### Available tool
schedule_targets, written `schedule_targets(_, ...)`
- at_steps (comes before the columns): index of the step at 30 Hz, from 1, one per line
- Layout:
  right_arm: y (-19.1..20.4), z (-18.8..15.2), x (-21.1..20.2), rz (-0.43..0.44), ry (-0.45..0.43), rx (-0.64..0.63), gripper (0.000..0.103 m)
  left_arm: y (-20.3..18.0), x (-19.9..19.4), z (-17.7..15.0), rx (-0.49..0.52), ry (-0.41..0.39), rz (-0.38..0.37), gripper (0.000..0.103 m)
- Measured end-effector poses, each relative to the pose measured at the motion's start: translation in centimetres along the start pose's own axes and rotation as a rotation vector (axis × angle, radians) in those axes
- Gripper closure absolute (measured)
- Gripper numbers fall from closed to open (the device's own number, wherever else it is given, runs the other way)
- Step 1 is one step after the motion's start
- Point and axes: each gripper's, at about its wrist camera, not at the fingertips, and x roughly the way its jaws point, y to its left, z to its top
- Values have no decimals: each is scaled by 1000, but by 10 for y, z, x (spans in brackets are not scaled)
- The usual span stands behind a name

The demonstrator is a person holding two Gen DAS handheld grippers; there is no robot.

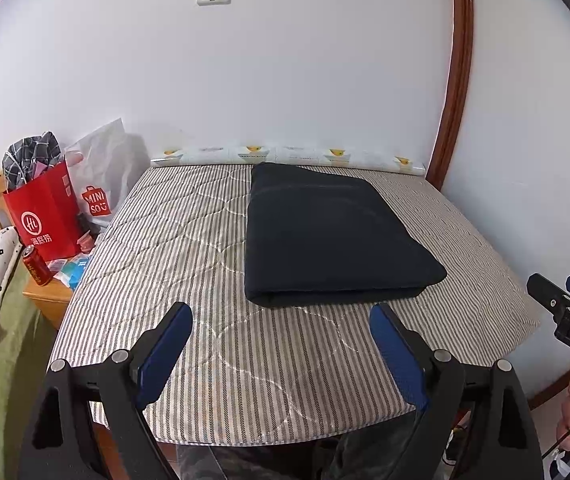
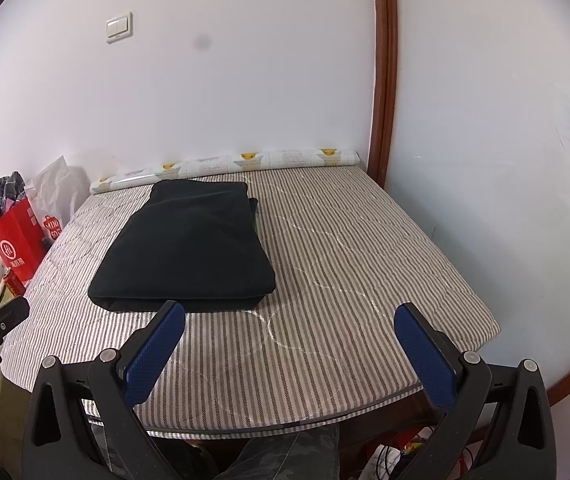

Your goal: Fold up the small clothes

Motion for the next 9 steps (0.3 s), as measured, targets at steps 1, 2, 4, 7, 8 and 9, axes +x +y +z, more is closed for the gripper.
schedule_targets(1,0,0,1,0,1,0,0,0,0,0,0,0,1,13)
schedule_targets(2,0,0,1,1,2,1,0,0,0,0,0,0,0,13)
schedule_targets(4,-1,0,3,5,6,4,0,0,1,1,-2,1,0,13)
schedule_targets(7,-2,1,5,11,9,11,0,1,2,2,-4,2,-1,13)
schedule_targets(8,-2,1,6,10,10,9,0,2,3,2,-3,2,-1,13)
schedule_targets(9,-2,1,6,9,11,9,0,1,5,2,2,3,-2,13)
